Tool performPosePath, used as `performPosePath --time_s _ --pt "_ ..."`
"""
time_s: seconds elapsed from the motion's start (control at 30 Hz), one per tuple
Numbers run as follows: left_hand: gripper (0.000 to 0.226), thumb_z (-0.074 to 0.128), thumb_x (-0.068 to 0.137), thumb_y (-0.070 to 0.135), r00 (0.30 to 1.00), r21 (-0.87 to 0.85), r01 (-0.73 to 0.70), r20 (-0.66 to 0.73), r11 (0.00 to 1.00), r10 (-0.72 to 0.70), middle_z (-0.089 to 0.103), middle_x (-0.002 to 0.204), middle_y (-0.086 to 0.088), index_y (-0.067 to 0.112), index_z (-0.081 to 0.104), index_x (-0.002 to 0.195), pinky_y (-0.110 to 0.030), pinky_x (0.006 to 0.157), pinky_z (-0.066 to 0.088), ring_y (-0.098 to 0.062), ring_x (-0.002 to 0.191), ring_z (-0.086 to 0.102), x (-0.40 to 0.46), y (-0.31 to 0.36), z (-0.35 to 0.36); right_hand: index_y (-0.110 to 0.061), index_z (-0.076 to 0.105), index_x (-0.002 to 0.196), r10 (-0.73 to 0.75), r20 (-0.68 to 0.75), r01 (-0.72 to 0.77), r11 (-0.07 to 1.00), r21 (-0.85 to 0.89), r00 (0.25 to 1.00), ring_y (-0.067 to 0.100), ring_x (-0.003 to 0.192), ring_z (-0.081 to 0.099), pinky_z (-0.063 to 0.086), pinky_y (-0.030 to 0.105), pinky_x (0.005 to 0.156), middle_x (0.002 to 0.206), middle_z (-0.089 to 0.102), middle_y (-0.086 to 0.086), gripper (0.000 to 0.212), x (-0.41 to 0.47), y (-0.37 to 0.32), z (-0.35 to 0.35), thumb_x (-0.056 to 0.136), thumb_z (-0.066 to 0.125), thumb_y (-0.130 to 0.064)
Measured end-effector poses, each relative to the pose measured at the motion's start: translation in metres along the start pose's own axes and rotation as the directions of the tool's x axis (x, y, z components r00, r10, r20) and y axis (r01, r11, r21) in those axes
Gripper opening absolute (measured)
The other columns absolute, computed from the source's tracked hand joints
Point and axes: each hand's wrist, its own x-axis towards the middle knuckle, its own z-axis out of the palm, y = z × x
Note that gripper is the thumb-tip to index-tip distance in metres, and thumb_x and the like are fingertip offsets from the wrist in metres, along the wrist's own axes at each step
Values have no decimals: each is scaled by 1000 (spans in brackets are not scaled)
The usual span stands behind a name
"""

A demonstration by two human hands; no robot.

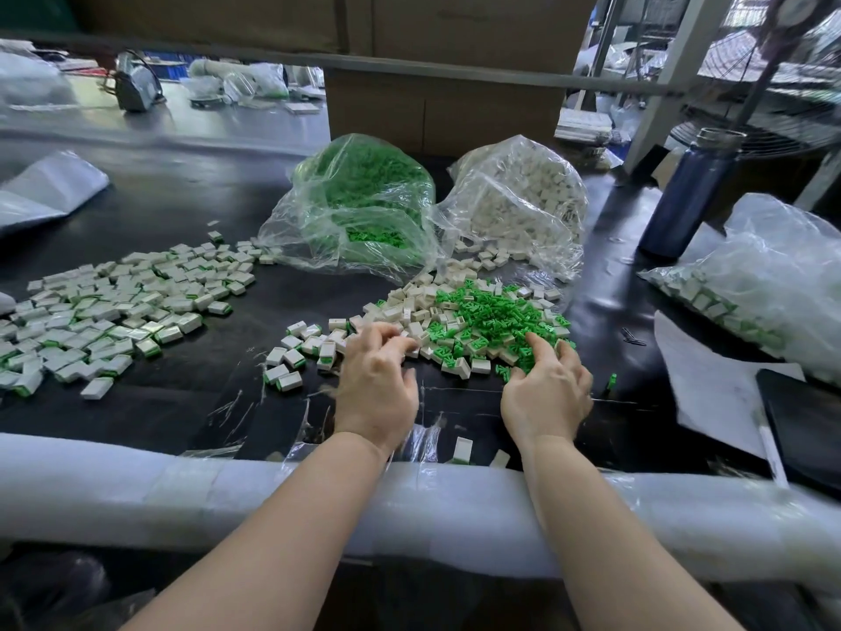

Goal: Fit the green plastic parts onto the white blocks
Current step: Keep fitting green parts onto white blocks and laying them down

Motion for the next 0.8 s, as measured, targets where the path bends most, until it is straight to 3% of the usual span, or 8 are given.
performPosePath --time_s 0.1,0.27,0.43,0.63,0.8 --pt "38 56 88 11 984 -28 -108 142 994 111 45 128 0 14 56 126 -10 100 14 -15 122 34 -1 2 3 -31 41 139 -26 93 32 998 -56 995 27 134 27 23 37 108 152 29 3 49 1 1 1 93 47 -14" --pt "46 50 93 14 916 -89 -170 354 981 191 38 144 7 28 43 137 -13 106 14 -11 132 30 -1 3 7 -23 60 123 -215 138 210 977 49 967 21 119 42 32 25 95 129 53 0 34 -1 1 4 93 50 -11" --pt "40 52 93 16 919 -124 -155 347 980 190 46 139 8 25 51 132 -12 104 19 -10 129 37 -1 3 7 -21 68 111 -261 146 244 962 125 954 19 113 49 36 25 93 117 59 -2 27 -4 -1 2 89 58 -9" --pt "26 58 90 17 937 -153 -141 299 978 182 56 118 2 14 65 115 -22 98 37 -15 111 51 -1 3 5 -17 71 103 -306 182 257 934 249 934 18 103 59 43 29 96 108 68 0 26 -8 -5 3 85 60 -2" --pt "30 61 88 19 944 -152 -117 291 981 158 53 112 0 15 63 118 -29 96 41 -16 106 50 -2 4 3 -16 69 107 -357 164 298 906 300 920 16 105 57 42 29 97 109 66 -2 31 -10 -7 2 82 61 0"
